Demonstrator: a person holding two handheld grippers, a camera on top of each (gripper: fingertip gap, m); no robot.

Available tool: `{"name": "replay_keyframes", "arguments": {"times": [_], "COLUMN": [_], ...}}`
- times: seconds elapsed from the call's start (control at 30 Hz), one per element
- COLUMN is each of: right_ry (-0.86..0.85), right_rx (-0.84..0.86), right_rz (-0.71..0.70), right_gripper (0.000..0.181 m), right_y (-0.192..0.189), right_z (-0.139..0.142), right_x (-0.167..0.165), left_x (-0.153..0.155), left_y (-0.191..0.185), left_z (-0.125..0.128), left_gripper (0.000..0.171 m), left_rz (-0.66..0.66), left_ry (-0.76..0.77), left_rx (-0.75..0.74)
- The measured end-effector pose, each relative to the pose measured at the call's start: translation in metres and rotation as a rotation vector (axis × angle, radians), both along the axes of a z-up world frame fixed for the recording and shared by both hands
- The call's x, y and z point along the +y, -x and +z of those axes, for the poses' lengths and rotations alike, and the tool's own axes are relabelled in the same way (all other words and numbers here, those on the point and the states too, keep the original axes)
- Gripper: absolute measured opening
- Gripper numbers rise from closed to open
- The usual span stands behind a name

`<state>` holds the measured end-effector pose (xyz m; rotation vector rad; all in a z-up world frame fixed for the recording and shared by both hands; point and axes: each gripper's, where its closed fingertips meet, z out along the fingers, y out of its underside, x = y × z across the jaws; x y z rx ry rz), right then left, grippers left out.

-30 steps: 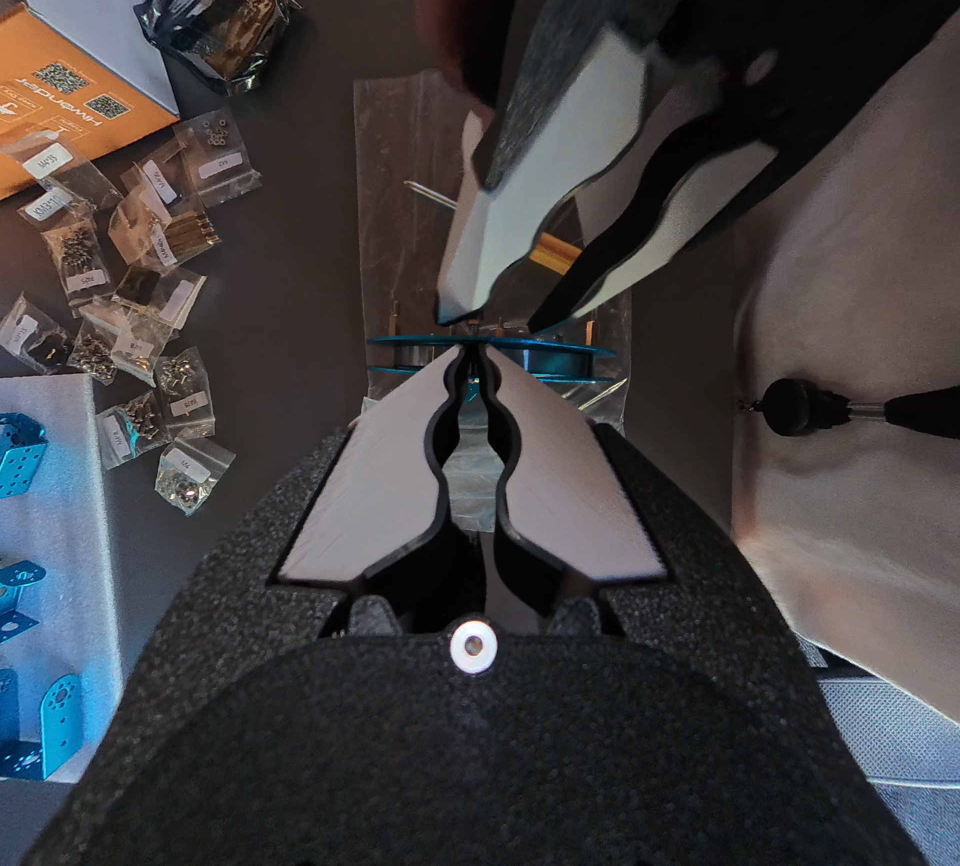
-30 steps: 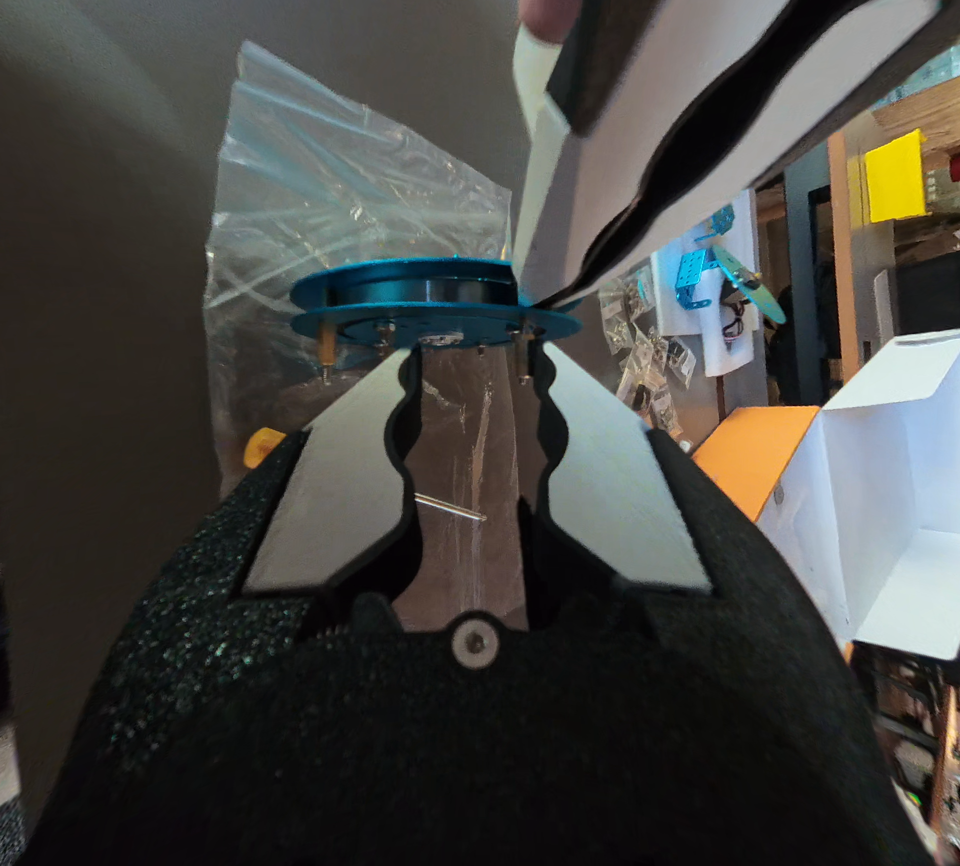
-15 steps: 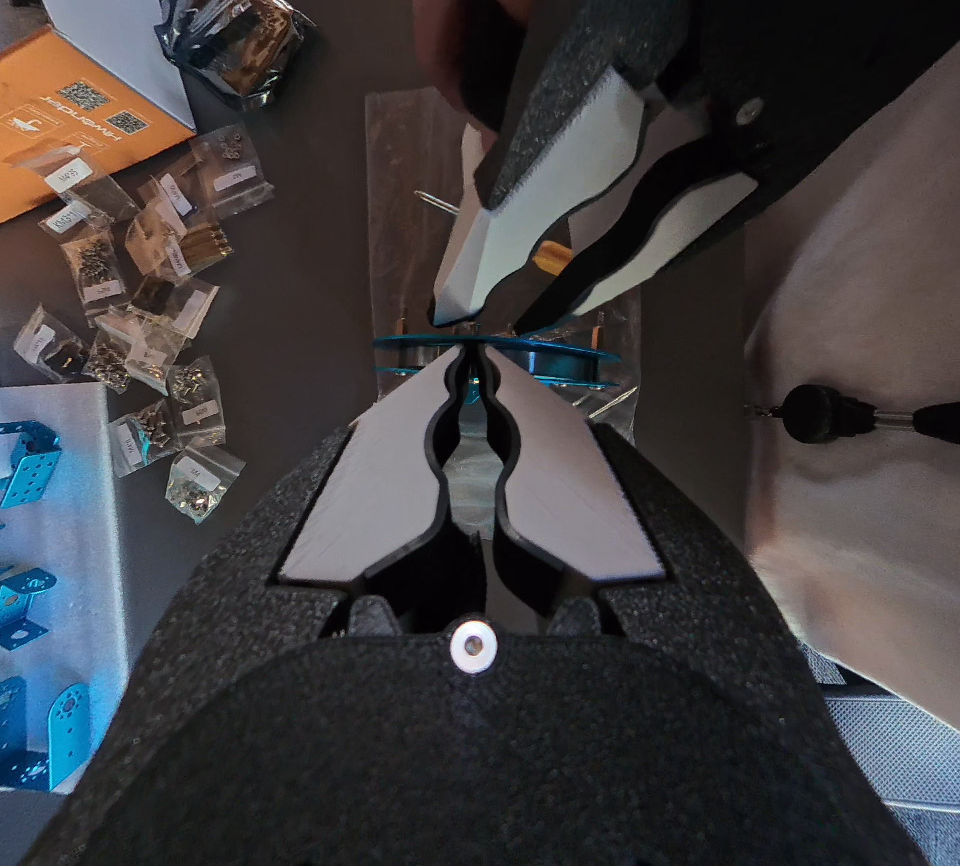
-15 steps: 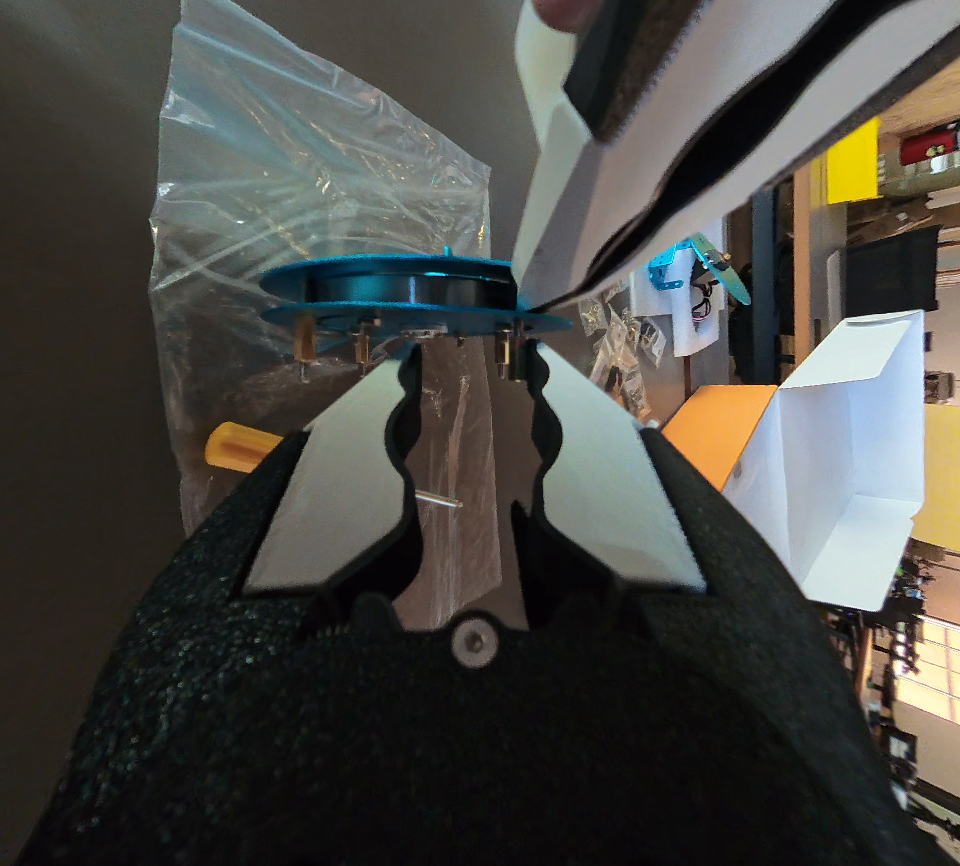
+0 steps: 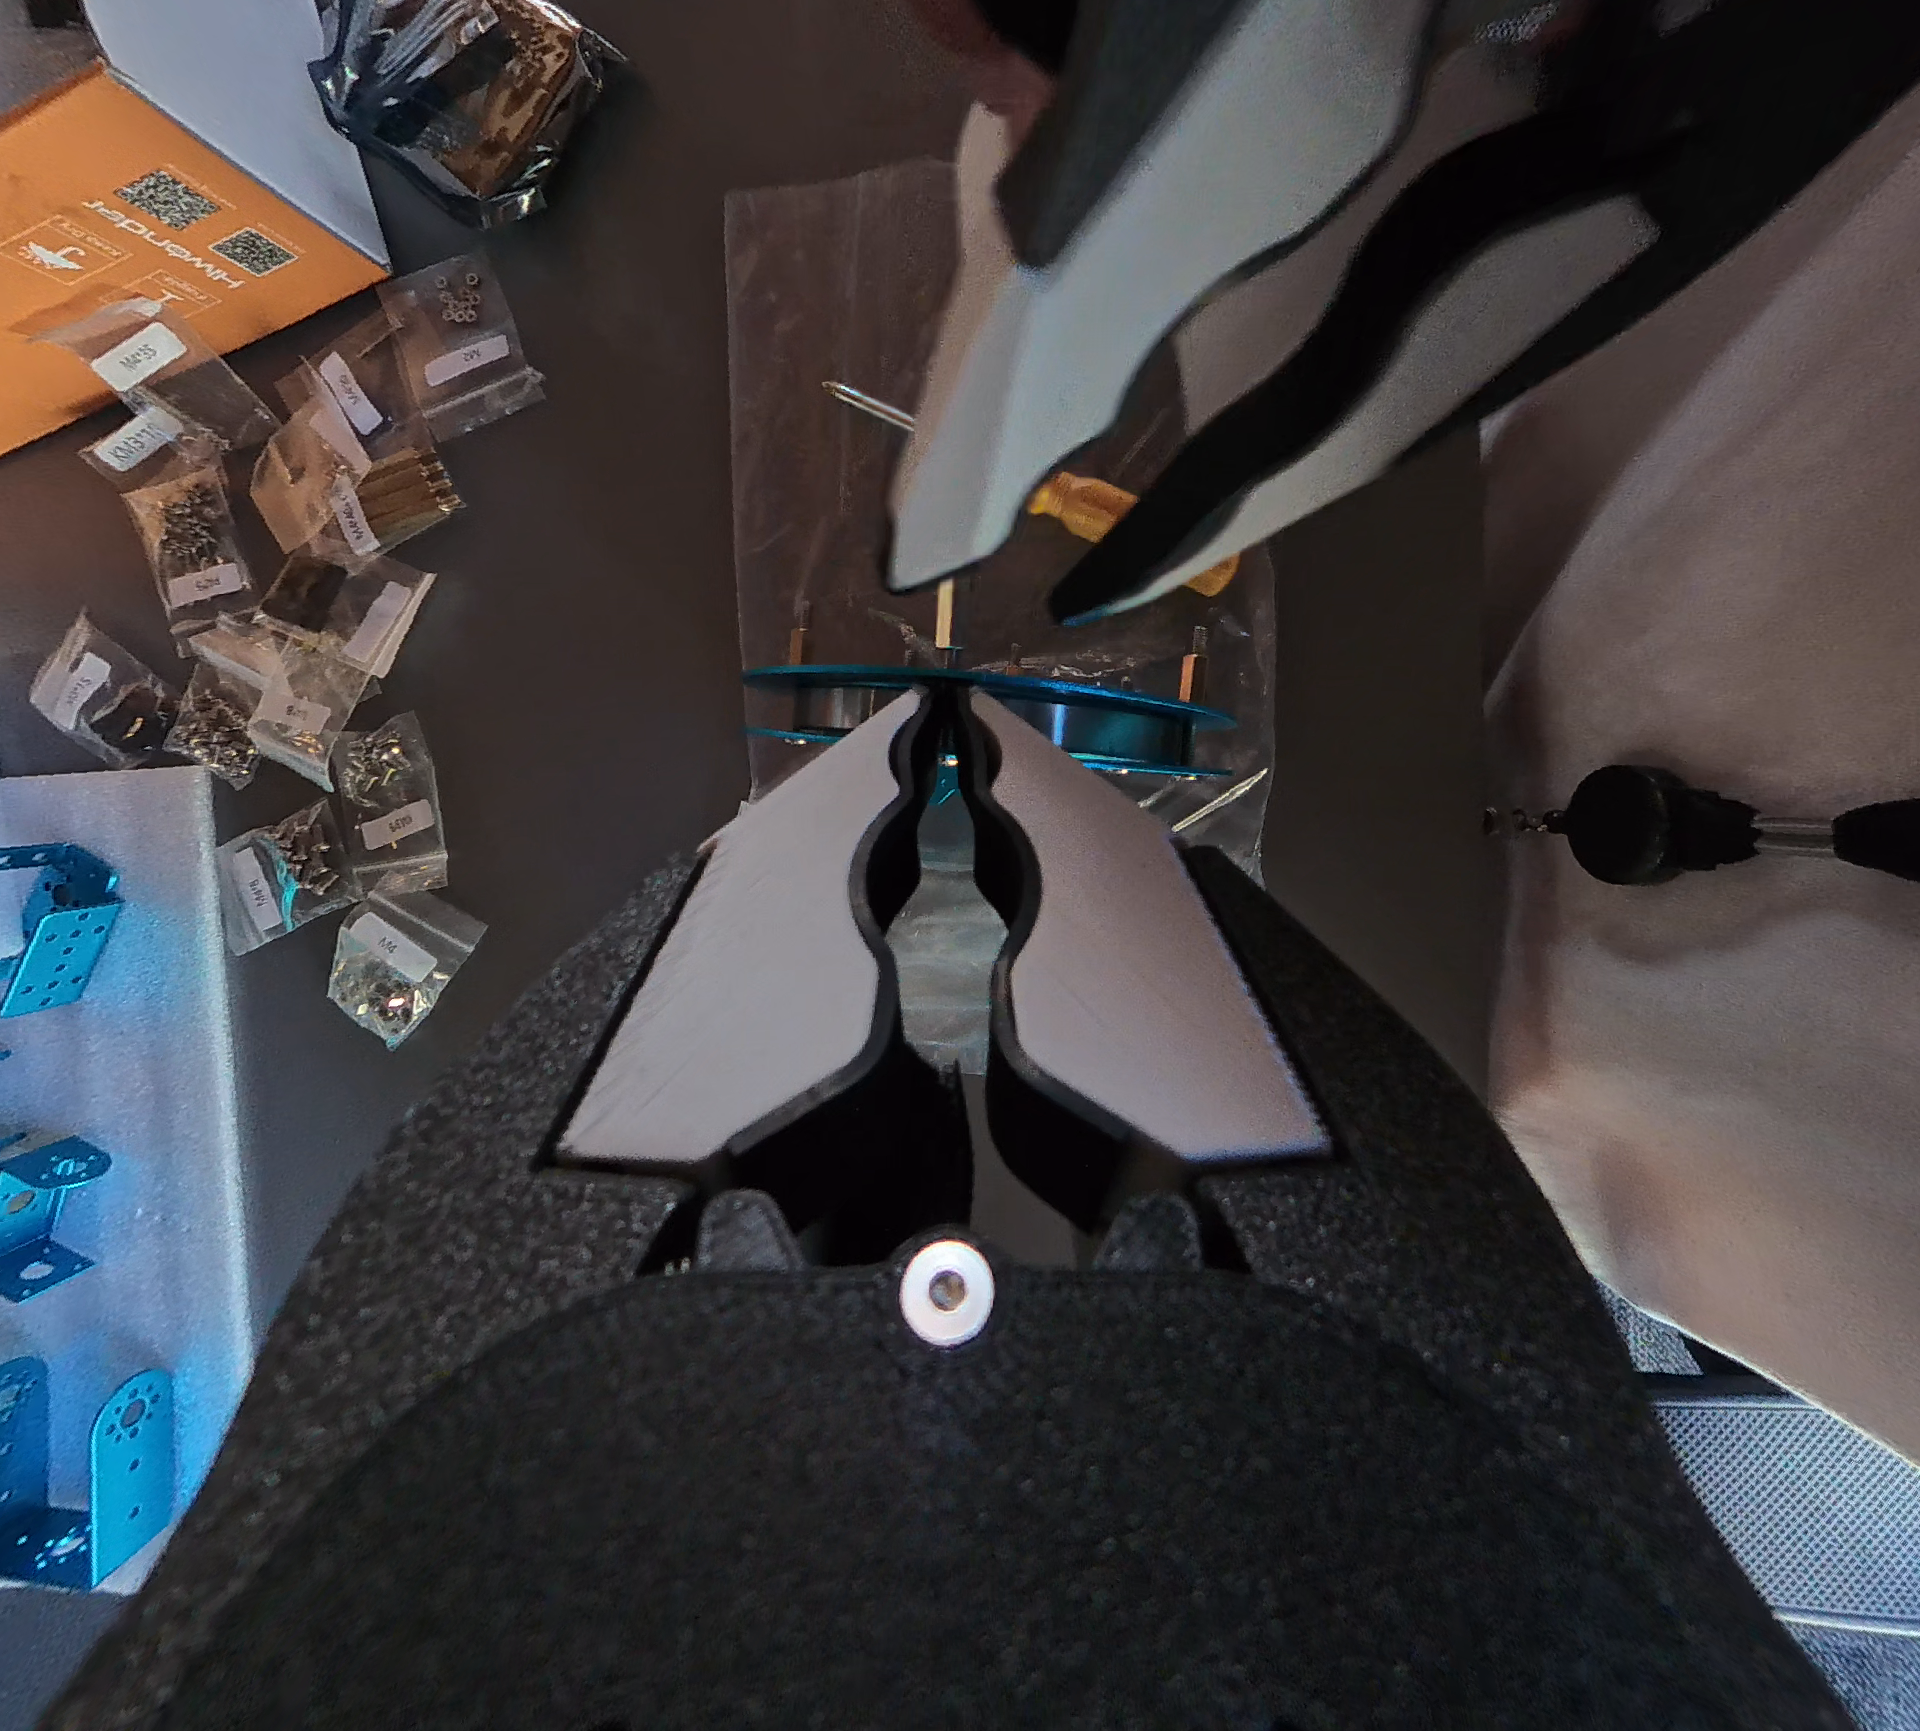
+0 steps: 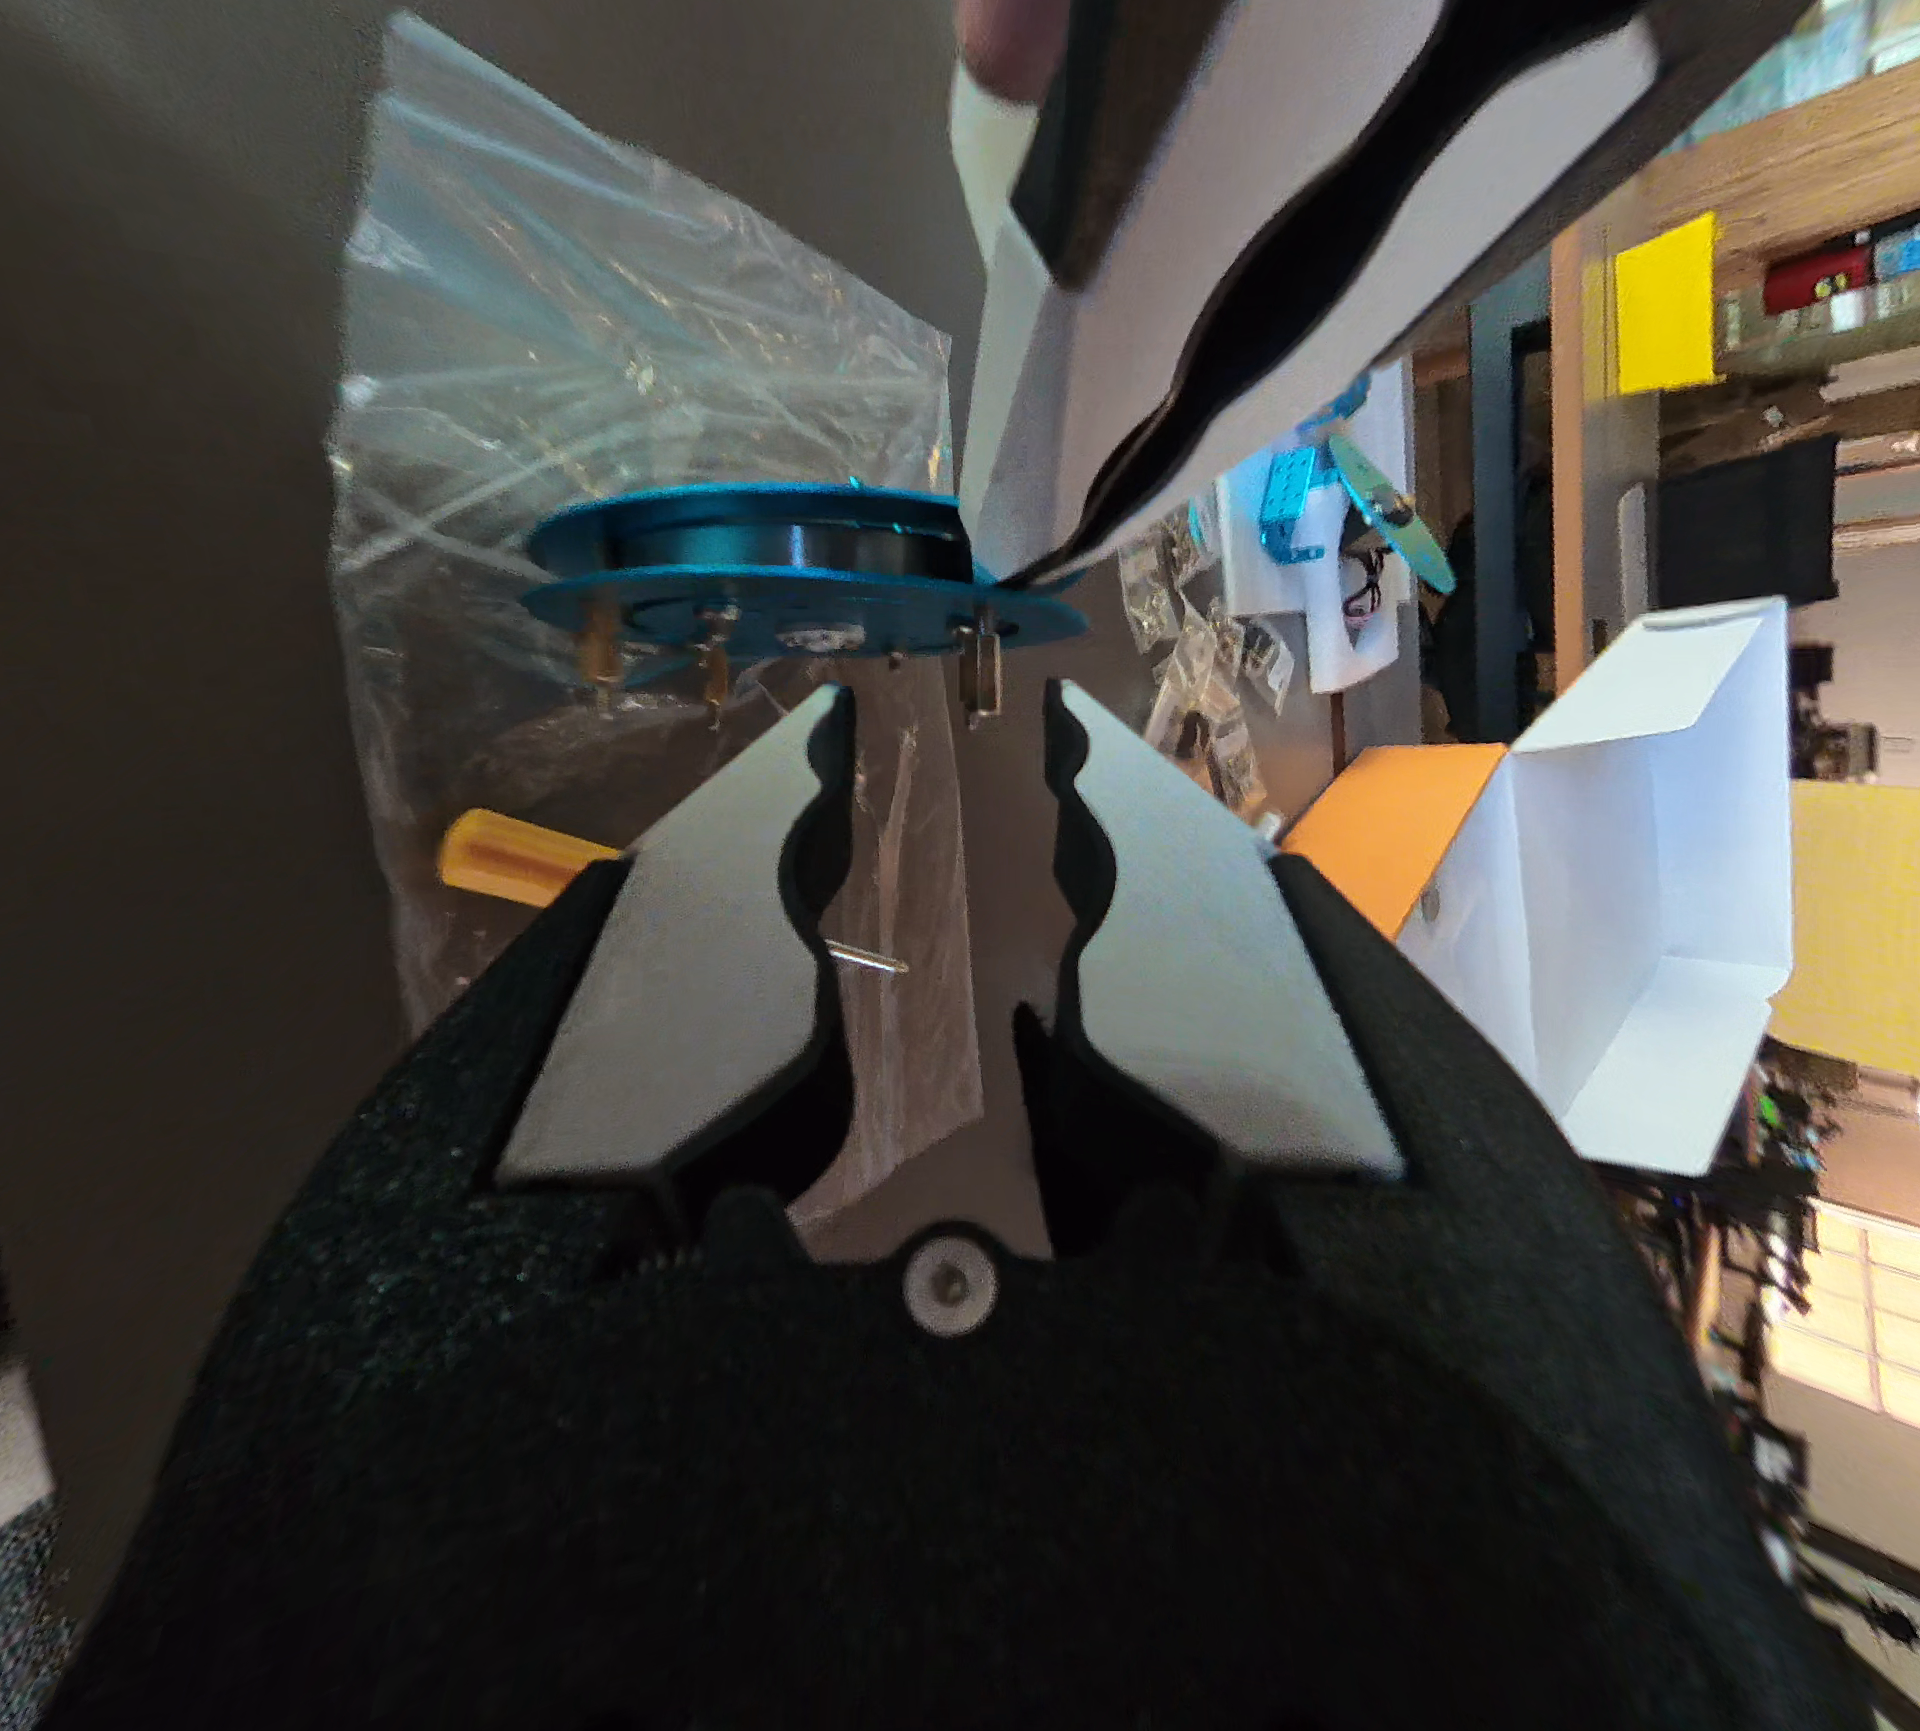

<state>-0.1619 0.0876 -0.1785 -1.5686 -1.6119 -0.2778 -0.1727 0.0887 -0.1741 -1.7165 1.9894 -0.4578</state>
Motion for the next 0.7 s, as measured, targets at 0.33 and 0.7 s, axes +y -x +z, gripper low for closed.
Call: {"name": "replay_keyframes", "arguments": {"times": [0.33, 0.7], "right_ry": [-0.063, -0.126], "right_rx": [-0.042, 0.04], "right_rz": [-0.02, 0.06], "right_gripper": [0.032, 0.017], "right_y": [0.001, 0.005], "right_z": [-0.025, 0.004], "right_x": [0.019, 0.004], "left_x": [-0.003, 0.0], "left_y": [-0.001, 0.0], "left_z": [0.001, 0.001], "left_gripper": [0.001, 0.001], "left_rz": [-0.018, 0.004], "left_ry": [-0.005, 0.013], "left_rx": [-0.013, -0.026]}}
